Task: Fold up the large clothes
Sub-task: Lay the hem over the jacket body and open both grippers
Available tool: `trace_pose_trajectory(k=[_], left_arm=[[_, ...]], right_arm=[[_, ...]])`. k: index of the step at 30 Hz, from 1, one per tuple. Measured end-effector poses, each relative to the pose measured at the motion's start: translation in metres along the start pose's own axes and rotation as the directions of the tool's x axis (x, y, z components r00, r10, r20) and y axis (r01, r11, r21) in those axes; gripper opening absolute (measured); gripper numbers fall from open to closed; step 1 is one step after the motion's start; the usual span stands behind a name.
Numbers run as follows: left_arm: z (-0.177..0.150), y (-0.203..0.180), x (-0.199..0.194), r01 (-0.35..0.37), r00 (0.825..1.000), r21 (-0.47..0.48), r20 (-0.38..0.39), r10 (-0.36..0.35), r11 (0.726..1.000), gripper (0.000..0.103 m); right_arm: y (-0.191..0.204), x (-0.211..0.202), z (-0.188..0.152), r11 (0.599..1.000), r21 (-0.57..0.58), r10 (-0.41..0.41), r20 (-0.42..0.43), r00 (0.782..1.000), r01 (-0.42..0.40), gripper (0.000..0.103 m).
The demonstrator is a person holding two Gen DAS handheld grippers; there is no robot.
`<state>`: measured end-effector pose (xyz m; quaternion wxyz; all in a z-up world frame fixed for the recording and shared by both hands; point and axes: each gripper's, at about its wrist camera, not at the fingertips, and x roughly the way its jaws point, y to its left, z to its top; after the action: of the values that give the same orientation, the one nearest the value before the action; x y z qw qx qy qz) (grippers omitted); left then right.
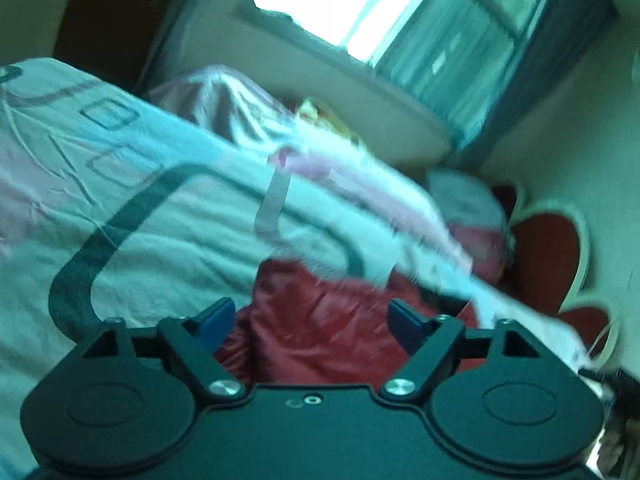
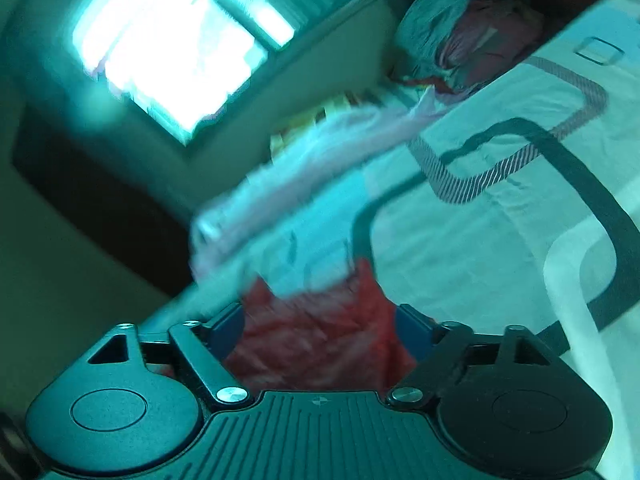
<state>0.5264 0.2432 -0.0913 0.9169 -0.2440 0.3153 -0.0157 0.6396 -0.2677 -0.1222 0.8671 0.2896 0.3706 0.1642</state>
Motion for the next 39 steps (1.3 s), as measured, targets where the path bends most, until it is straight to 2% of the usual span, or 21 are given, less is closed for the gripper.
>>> trace_pose_trajectory(k=[3, 6, 7, 8, 9, 10, 11, 14, 16, 19, 22, 23, 27, 31, 33, 34, 35, 36, 37, 39], left_arm=[[0.0, 0.005, 0.026, -0.029, 0.995, 0.054, -0.093, 0.034, 0.998, 0.068], [-0.002, 0.007, 0.045, -0.04, 0.985, 0.088, -0.164, 0.054, 0.995, 0.056], [-0.003, 0.008, 0.048, -0.035, 0.984, 0.085, -0.171, 0.049, 0.996, 0.047], [-0.003, 0.01, 0.049, -0.024, 0.985, 0.08, -0.171, 0.038, 0.997, 0.029], [-0.002, 0.01, 0.05, -0.011, 0.986, 0.076, -0.167, 0.024, 0.997, 0.019], [-0.002, 0.01, 0.049, 0.004, 0.988, 0.074, -0.156, 0.008, 0.997, 0.008], [-0.001, 0.007, 0.045, 0.013, 0.991, 0.082, -0.137, -0.001, 0.997, 0.003], [0.007, -0.014, 0.028, 0.037, 0.999, 0.141, -0.039, -0.031, 0.989, 0.003], [0.015, -0.029, 0.021, 0.051, 0.998, 0.184, 0.033, -0.058, 0.982, 0.003], [0.026, -0.05, 0.027, 0.036, 0.994, 0.236, 0.093, -0.06, 0.971, 0.003], [0.031, -0.06, 0.06, 0.022, 0.998, 0.247, 0.056, -0.037, 0.969, 0.003], [0.03, -0.061, 0.074, -0.002, 0.999, 0.256, 0.041, -0.009, 0.967, 0.003], [0.015, -0.046, 0.116, -0.051, 0.997, 0.244, -0.052, 0.065, 0.968, 0.003], [0.006, -0.042, 0.119, -0.06, 0.995, 0.259, -0.056, 0.077, 0.964, 0.006], [0.008, -0.041, 0.116, -0.095, 0.993, 0.258, -0.047, 0.11, 0.961, 0.026], [0.013, -0.042, 0.112, -0.137, 0.989, 0.257, -0.024, 0.148, 0.957, 0.048], [0.015, -0.043, 0.103, -0.174, 0.984, 0.267, 0.019, 0.175, 0.948, 0.063], [0.014, -0.047, 0.088, -0.197, 0.98, 0.287, 0.077, 0.182, 0.938, 0.064], [0.013, -0.054, 0.074, -0.194, 0.98, 0.314, 0.108, 0.168, 0.929, 0.063], [0.006, -0.083, 0.057, -0.113, 0.992, 0.407, 0.095, 0.081, 0.907, 0.058]], right_arm=[[0.003, 0.024, -0.01, 0.993, -0.085, -0.084, -0.034, 0.996, 0.081, 0.08], [0.0, 0.052, -0.015, 0.982, -0.142, -0.135, -0.086, 0.987, 0.123, 0.08], [0.001, 0.058, -0.016, 0.98, -0.162, -0.136, -0.103, 0.985, 0.118, 0.065], [0.002, 0.064, -0.018, 0.979, -0.174, -0.129, -0.131, 0.983, 0.105, 0.036], [0.004, 0.064, -0.02, 0.977, -0.188, -0.124, -0.143, 0.982, 0.096, 0.025], [0.007, 0.064, -0.021, 0.972, -0.214, -0.127, -0.137, 0.982, 0.096, 0.008], [0.011, 0.061, -0.023, 0.965, -0.24, -0.132, -0.114, 0.985, 0.102, 0.005], [0.021, 0.037, -0.023, 0.952, -0.288, -0.107, 0.008, 0.994, 0.104, 0.003], [0.027, 0.019, -0.02, 0.942, -0.32, -0.08, 0.08, 0.994, 0.102, 0.003], [0.03, 0.02, -0.015, 0.928, -0.344, -0.118, 0.102, 0.988, 0.146, 0.003], [0.018, 0.04, -0.014, 0.931, -0.308, -0.18, 0.074, 0.981, 0.195, 0.003], [0.011, 0.047, -0.014, 0.933, -0.291, -0.199, 0.064, 0.978, 0.209, 0.003], [-0.013, 0.069, -0.017, 0.937, -0.238, -0.261, 0.004, 0.965, 0.254, 0.003], [-0.017, 0.074, -0.02, 0.936, -0.236, -0.272, -0.011, 0.962, 0.262, 0.003], [-0.016, 0.072, -0.018, 0.934, -0.236, -0.28, -0.011, 0.96, 0.269, 0.003], [-0.013, 0.069, -0.017, 0.93, -0.236, -0.291, -0.009, 0.957, 0.281, 0.007], [-0.007, 0.061, -0.015, 0.908, -0.25, -0.337, 0.035, 0.941, 0.335, 0.04], [0.003, 0.05, -0.016, 0.886, -0.273, -0.36, 0.105, 0.927, 0.375, 0.064], [0.013, 0.036, -0.018, 0.884, -0.3, -0.323, 0.163, 0.932, 0.359, 0.081], [0.036, 0.027, -0.02, 0.891, -0.34, -0.266, 0.149, 0.953, 0.302, 0.08]])
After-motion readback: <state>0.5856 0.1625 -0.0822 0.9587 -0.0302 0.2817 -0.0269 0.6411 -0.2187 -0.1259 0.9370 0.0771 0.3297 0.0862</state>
